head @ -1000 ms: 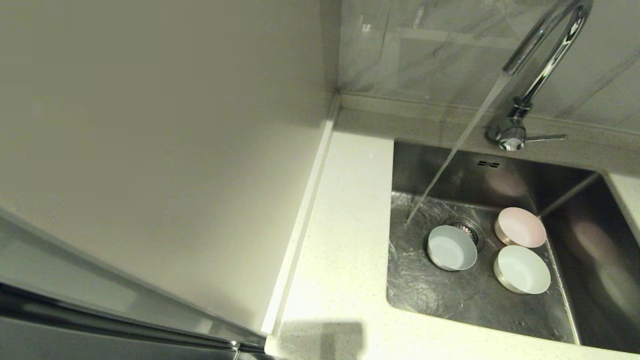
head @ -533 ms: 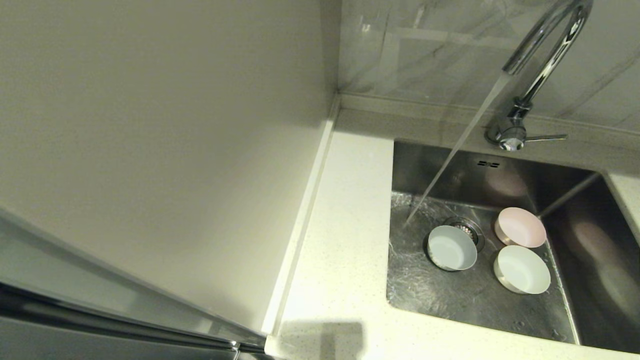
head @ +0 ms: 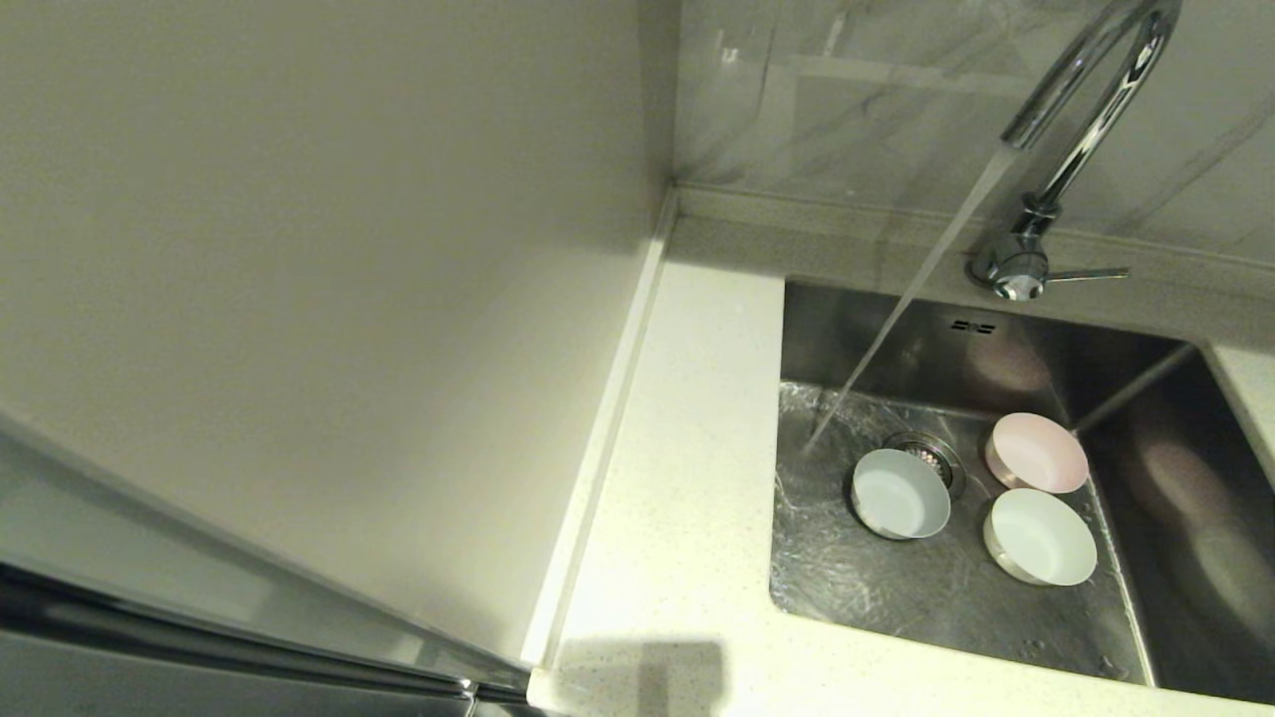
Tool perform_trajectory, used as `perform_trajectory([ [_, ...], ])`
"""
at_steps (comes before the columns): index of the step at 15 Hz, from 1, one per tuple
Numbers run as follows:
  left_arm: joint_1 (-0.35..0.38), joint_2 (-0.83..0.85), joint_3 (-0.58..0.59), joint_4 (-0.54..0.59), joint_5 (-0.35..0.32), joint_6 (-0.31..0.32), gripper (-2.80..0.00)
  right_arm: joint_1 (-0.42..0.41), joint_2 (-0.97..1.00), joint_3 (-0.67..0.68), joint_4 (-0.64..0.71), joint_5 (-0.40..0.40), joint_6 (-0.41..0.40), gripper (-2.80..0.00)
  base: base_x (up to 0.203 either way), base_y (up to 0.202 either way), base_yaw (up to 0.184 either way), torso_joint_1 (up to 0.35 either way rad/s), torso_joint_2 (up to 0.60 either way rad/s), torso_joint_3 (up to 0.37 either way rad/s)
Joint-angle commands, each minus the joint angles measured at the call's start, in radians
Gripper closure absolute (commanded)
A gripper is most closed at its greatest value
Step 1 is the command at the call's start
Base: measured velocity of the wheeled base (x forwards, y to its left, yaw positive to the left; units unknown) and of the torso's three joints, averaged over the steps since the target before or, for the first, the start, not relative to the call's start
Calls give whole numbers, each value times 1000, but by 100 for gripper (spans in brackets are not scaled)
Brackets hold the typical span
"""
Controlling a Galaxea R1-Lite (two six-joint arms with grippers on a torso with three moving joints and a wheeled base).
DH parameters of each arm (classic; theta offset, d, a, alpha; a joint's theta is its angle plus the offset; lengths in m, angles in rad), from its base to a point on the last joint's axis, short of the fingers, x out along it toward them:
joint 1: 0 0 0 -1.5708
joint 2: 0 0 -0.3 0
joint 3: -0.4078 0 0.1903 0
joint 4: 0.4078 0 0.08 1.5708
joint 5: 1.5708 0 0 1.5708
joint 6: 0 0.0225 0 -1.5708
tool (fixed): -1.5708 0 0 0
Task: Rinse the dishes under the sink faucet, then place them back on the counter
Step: Wait for the water to rinse the bowl
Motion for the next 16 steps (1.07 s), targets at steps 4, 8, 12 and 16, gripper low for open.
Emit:
perform_trajectory([
  [4, 0, -3, 0, -1, 0, -1, 0, 1, 2, 1, -1, 0, -1, 0, 0, 0, 0, 0, 0, 0],
  [8, 0, -5, 0, -1, 0, -1, 0, 1, 2, 0, -1, -1, -1, 0, 0, 0, 0, 0, 0, 0],
  [12, -1, -3, 0, -1, 0, -1, 0, 1, 2, 0, -1, 1, -1, 0, 0, 0, 0, 0, 0, 0],
  [16, 0, -4, 0, -1, 0, -1, 0, 1, 2, 0, -1, -1, -1, 0, 0, 0, 0, 0, 0, 0],
])
